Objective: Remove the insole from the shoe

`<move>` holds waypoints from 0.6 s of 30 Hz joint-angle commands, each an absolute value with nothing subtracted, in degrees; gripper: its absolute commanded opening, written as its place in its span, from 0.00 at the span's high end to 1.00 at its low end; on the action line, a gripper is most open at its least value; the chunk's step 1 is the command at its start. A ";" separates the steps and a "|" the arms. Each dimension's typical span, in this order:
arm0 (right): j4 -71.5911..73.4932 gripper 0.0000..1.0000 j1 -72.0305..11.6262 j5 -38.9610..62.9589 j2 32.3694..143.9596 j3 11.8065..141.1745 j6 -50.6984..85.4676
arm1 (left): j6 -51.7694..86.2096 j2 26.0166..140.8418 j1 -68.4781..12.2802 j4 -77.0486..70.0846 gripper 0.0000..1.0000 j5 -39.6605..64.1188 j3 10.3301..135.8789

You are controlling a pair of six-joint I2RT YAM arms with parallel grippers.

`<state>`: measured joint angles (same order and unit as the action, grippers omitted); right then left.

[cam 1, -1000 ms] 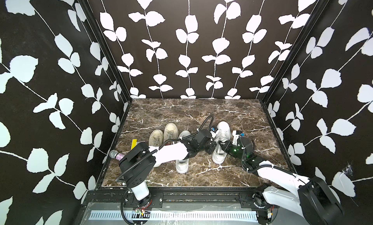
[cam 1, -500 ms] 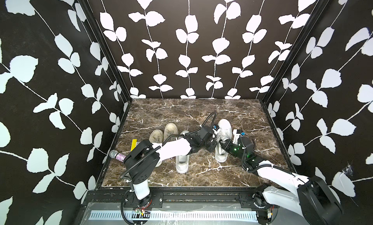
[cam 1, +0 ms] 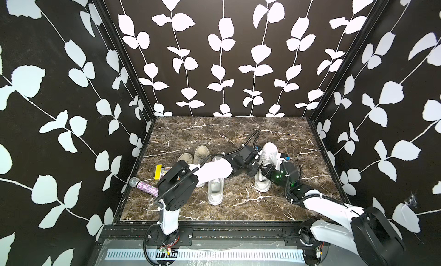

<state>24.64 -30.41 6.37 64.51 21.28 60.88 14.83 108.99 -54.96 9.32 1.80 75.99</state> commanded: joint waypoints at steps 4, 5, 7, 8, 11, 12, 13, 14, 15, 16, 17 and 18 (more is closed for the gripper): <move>38.71 1.00 -31.91 8.73 58.50 22.35 62.67 | 17.65 115.77 -51.98 18.77 0.87 -5.36 80.36; 38.73 1.00 -31.97 8.71 57.84 22.14 62.51 | 18.03 116.09 -51.73 19.25 0.91 -5.77 80.94; 36.21 1.00 -31.91 8.49 56.34 21.67 61.81 | 18.86 115.98 -51.10 19.29 0.98 -6.99 81.16; 35.59 1.00 -31.86 8.16 55.81 21.40 61.47 | 19.45 115.91 -50.83 19.25 1.00 -7.32 81.15; 34.96 1.00 -31.90 7.61 55.27 20.45 60.76 | 21.00 115.43 -50.19 19.24 1.00 -7.75 81.29; 35.07 1.00 -31.90 7.78 55.49 20.40 60.59 | 21.16 115.15 -50.10 19.32 1.00 -8.25 81.39; 35.13 1.00 -31.91 7.99 55.83 20.39 60.42 | 21.26 114.90 -50.10 19.42 1.00 -8.85 81.38; 35.49 1.00 -31.95 8.08 56.13 20.34 60.48 | 21.35 114.67 -50.10 19.42 1.00 -9.52 81.39; 36.05 1.00 -31.91 8.14 56.46 20.31 60.56 | 21.36 114.46 -50.12 19.74 1.00 -10.25 81.58; 36.74 1.00 -31.90 8.35 56.73 20.18 60.71 | 21.36 114.28 -50.10 20.25 1.00 -11.13 81.89; 37.12 1.00 -31.91 8.50 56.90 20.18 60.60 | 21.36 114.05 -50.10 20.55 1.00 -11.84 82.00; 37.11 1.00 -31.90 8.56 57.04 20.21 60.43 | 21.23 113.76 -50.12 20.62 1.00 -12.65 82.00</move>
